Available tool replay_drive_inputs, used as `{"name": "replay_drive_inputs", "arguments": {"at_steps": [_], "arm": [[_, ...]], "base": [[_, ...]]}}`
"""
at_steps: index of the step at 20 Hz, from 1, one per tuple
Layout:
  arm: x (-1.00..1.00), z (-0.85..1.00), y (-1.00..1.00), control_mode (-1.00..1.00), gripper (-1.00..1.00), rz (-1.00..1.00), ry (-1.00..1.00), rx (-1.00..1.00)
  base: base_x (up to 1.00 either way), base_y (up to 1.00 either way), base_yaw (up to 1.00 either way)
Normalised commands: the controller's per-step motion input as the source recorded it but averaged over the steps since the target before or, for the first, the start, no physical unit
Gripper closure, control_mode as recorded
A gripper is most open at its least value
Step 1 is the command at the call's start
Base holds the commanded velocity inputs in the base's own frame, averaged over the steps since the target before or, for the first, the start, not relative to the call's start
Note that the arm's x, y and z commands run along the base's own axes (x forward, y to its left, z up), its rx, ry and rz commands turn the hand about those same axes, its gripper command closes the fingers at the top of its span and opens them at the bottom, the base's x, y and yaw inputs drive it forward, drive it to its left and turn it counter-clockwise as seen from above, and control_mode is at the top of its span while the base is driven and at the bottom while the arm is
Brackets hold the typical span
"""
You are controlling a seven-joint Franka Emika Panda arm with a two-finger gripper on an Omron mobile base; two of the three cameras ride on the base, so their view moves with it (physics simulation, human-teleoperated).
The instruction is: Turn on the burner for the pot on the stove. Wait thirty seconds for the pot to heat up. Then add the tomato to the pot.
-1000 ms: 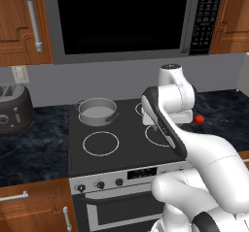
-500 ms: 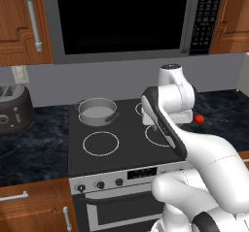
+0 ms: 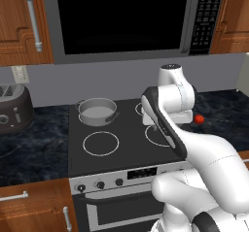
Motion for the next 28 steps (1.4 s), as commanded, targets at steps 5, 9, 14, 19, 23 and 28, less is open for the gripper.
{"name": "replay_drive_inputs", "arguments": {"at_steps": [5,9,14,19,23,28], "arm": [[0.0,0.0,0.0,-1.0,-1.0,0.0,0.0,0.0],[0.0,0.0,0.0,-1.0,-1.0,0.0,0.0,0.0],[0.0,0.0,0.0,-1.0,-1.0,0.0,0.0,0.0],[0.0,0.0,0.0,-1.0,-1.0,0.0,0.0,0.0],[0.0,0.0,0.0,-1.0,-1.0,0.0,0.0,0.0],[0.0,0.0,0.0,-1.0,-1.0,0.0,0.0,0.0]], "base": [[0.0,0.0,0.0],[0.0,0.0,0.0],[0.0,0.0,0.0],[0.0,0.0,0.0],[0.0,0.0,0.0],[0.0,0.0,0.0]]}}
